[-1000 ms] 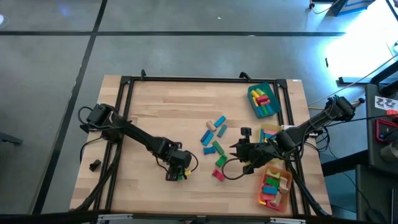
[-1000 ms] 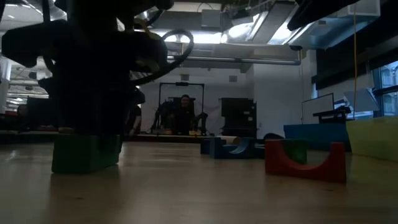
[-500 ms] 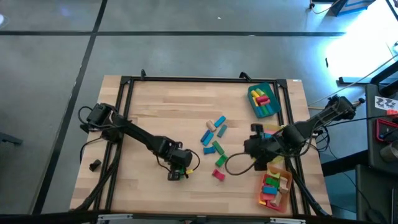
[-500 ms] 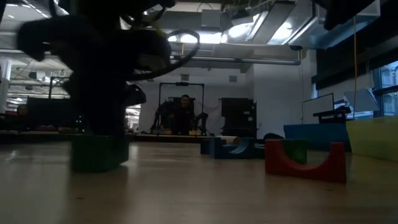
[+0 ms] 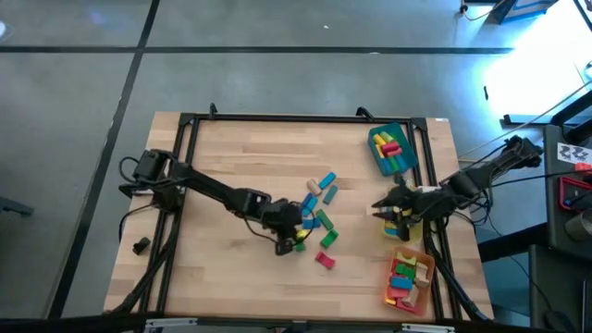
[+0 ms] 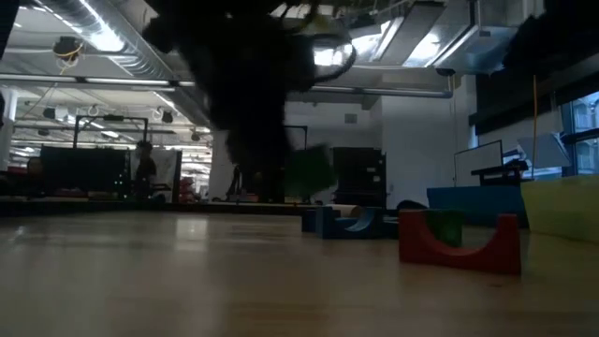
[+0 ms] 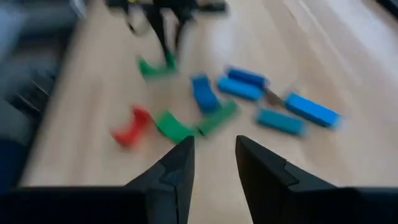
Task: Sort blocks by size
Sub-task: Put the green arch block into the orange bin
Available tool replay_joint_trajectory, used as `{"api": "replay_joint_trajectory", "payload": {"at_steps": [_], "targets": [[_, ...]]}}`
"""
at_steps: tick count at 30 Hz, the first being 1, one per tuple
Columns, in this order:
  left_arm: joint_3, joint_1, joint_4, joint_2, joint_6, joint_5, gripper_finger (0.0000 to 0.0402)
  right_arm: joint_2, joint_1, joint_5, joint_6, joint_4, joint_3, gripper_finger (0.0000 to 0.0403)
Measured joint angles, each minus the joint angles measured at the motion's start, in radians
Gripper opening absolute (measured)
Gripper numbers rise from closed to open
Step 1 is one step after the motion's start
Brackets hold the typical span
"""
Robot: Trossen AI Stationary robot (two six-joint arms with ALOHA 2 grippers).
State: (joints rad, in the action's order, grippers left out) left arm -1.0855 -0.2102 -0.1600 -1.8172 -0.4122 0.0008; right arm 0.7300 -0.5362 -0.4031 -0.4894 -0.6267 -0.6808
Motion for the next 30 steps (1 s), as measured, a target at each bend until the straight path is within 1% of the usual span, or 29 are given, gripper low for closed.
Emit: {"api": "replay_joint_trajectory", "payload": {"at_steps": [3,5,8,11,16,20,25,30], "targets": [[0.0,0.028,0.133,0.0,0.034,0.001,0.002,-0.066,0.0,0.028,-0.006,0.312,0.163,0.012],[0.0,0.044,0.227,0.0,0.089,0.001,0.002,-0.076,0.0,0.03,-0.005,0.485,0.247,0.012],[0.0,0.061,0.358,0.0,0.165,0.001,0.002,-0.071,0.0,0.03,-0.005,0.641,0.327,0.012],[0.0,0.066,0.466,0.0,0.243,-0.041,0.002,-0.046,0.0,0.02,-0.066,0.702,0.363,0.012],[0.0,0.065,0.587,0.0,0.401,-0.148,0.002,0.004,0.0,-0.104,-0.263,0.742,0.367,0.012],[0.0,0.066,0.621,0.0,0.474,-0.203,0.002,0.039,0.0,-0.164,-0.334,0.84,0.367,0.012],[0.0,0.077,0.621,0.0,0.49,-0.239,0.002,0.083,0.0,-0.181,-0.382,0.987,0.366,0.012],[0.0,0.081,0.625,0.0,0.501,-0.241,0.002,0.147,0.015,-0.231,-0.382,1.055,0.365,0.012]]}}
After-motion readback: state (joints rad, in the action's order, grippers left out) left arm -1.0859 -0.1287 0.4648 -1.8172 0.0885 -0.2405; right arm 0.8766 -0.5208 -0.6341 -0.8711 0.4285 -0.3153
